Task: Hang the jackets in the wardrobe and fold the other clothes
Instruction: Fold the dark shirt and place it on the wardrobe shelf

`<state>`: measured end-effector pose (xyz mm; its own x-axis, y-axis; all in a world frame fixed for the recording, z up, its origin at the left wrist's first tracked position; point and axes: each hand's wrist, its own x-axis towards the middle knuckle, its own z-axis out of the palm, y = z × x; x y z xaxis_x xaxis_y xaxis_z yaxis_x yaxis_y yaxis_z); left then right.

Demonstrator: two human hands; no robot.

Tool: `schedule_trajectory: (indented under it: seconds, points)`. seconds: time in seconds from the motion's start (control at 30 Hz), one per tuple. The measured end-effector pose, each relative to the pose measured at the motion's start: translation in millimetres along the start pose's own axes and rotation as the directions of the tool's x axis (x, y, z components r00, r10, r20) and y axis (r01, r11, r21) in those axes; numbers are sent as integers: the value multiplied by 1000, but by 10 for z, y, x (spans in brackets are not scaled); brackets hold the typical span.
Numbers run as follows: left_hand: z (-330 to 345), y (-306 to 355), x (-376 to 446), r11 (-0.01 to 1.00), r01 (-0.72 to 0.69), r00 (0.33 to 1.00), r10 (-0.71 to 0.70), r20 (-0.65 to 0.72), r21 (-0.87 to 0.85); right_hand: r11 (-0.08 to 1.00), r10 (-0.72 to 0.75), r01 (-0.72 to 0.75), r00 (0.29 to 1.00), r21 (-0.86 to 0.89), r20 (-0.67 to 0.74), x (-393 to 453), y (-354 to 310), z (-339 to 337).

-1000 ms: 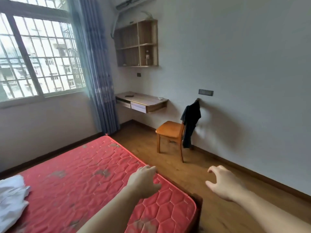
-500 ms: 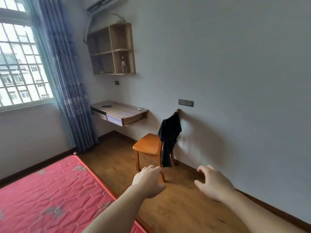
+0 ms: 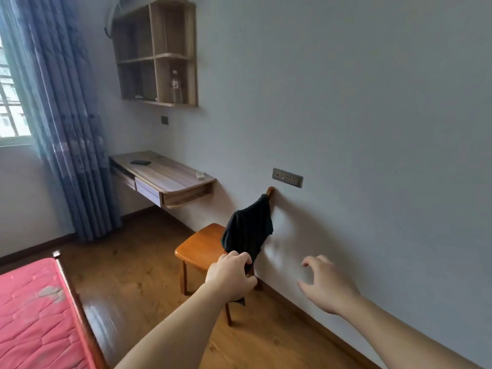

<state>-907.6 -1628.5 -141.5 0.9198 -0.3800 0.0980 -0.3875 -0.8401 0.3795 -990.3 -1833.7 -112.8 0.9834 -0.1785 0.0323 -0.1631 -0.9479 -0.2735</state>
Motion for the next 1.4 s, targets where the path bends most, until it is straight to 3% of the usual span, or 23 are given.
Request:
schedule_trajectory:
  seconds: [0.43,0.73,0.9,1.1,1.23,1.3,1.4]
  points:
    - [361,206,2363,980,188,982,-186,-27,63,984,-152,144,986,110,67,2957,1076,116]
    - [500,-204,3498,943,331,943,-329,-38,32,966,-243,225,959,129,149,4416,1057,310]
    - [760,-638,4349,946,318,948,-317,-32,56,963,-265,253,953,96,147,5383,978,533]
    - [1158,-1068,4964,929,304,936,-333,116,212,965,-264,250,926,83,270,6193,893,967]
    - [1330,-1143,5184,923,342,906,-374,200,177,937,-349,342,905,71,245,6460,794,1229]
    - [1382,-1180,5255,916,367,897,-395,198,164,883,-461,470,860,9,219,6581,726,1332]
    - [1375,-1247,5283,892,429,878,-449,168,145,748,-596,657,726,-93,343,6765,619,1431]
